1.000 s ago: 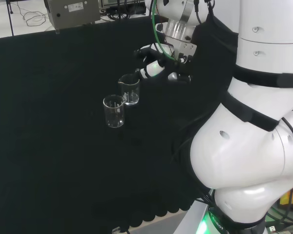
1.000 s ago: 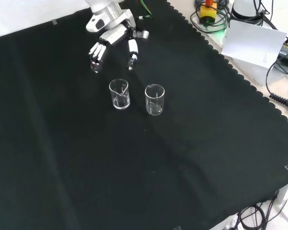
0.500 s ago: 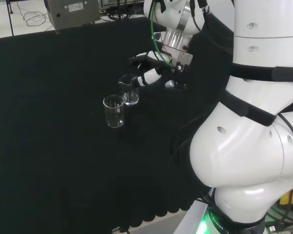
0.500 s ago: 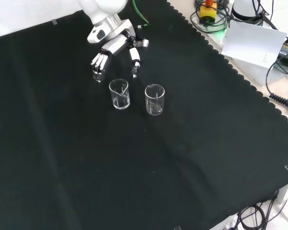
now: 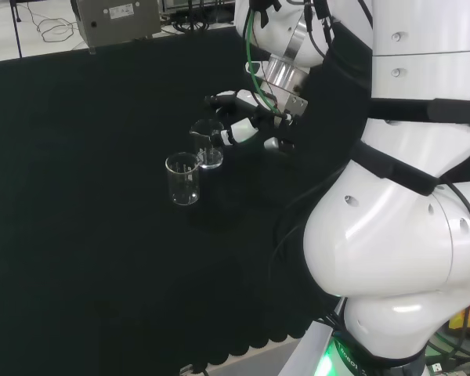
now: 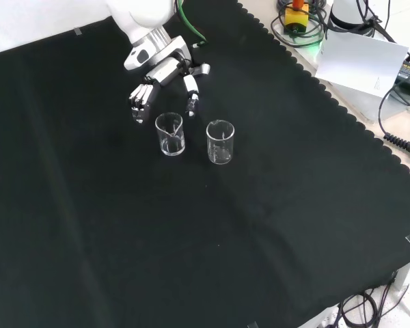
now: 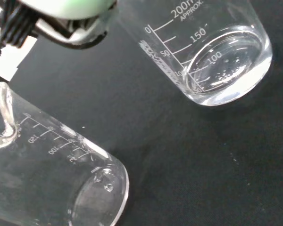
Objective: Pick up the beaker on the right.
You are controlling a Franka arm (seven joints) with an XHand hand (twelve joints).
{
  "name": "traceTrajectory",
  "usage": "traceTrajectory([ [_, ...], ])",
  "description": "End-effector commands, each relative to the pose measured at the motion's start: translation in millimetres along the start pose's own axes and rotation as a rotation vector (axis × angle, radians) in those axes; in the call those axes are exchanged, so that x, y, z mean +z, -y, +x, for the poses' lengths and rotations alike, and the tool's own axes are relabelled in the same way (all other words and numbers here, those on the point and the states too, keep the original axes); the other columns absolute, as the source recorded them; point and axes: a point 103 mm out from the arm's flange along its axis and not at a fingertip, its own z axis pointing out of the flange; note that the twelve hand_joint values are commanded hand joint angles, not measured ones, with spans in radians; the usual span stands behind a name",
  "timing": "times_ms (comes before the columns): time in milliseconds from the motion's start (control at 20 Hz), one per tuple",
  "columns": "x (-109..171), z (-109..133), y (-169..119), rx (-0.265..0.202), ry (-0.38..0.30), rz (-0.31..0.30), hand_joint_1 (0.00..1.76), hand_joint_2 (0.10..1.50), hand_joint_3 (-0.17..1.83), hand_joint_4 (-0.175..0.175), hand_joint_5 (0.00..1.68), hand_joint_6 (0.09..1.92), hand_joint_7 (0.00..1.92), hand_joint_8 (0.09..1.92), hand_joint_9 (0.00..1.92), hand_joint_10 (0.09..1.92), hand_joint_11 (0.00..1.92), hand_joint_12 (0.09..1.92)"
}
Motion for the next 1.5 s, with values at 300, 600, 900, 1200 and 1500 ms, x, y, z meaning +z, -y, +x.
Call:
traceTrajectory([
  [300,19,1,-10,-0.049,-0.096,-0.030,0.91,0.49,0.61,-0.056,0.44,0.09,0.19,0.69,0.37,0.65,0.00,1.43],
  [600,29,-5,-12,-0.049,-0.137,-0.044,0.92,0.48,0.62,-0.055,0.43,0.09,0.12,0.65,0.28,0.62,0.00,1.39],
  [900,36,-9,-14,-0.046,-0.157,-0.050,0.93,0.48,0.62,-0.055,0.47,0.09,0.16,0.67,0.32,0.64,0.00,1.38],
  [1200,47,-5,-19,-0.051,-0.197,-0.060,0.94,0.48,0.63,-0.057,0.48,0.09,0.19,0.68,0.36,0.64,0.00,1.39],
  [1500,50,-5,-22,-0.040,-0.226,-0.078,0.95,0.48,0.63,-0.058,0.50,0.09,0.24,0.69,0.42,0.65,0.00,1.40],
])
